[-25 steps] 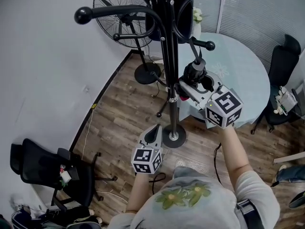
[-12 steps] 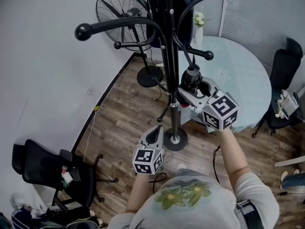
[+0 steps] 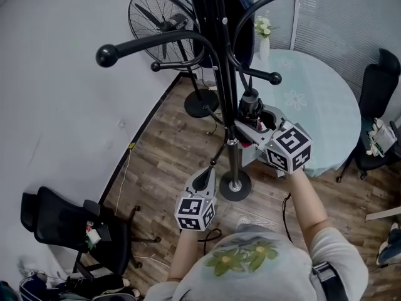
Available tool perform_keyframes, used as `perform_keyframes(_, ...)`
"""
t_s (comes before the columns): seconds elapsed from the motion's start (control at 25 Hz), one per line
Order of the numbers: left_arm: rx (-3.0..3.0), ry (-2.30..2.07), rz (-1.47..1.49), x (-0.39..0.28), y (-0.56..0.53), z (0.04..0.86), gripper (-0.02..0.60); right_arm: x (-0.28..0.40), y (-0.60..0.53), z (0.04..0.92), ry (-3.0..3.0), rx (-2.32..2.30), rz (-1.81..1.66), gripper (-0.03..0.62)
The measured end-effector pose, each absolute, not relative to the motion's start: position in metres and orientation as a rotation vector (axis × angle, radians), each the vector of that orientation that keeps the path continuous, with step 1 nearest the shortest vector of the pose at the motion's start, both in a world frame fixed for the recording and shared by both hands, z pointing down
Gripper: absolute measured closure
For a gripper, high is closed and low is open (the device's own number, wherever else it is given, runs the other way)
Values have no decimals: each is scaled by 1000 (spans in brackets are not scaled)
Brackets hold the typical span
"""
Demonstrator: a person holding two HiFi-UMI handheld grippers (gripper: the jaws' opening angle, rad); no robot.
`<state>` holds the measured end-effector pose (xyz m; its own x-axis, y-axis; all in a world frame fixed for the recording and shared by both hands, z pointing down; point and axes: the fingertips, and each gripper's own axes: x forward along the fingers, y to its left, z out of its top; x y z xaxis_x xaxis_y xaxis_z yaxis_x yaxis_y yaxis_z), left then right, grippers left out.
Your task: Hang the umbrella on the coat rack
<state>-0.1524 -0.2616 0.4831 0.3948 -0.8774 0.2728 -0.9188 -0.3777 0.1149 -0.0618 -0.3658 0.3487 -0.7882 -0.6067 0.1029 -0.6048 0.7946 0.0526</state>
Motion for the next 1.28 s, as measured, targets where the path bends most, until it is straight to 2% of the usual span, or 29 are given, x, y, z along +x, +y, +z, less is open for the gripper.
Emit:
perform_keyframes(1.08,2418,-1542,249,-140,-269,489,578,-66,-373,370,-2888,1029,31,350)
perform_keyframes(1.28,2428,-1542,252,-137,-268,485,578,-65,-366,370,-2885,1025,17,296)
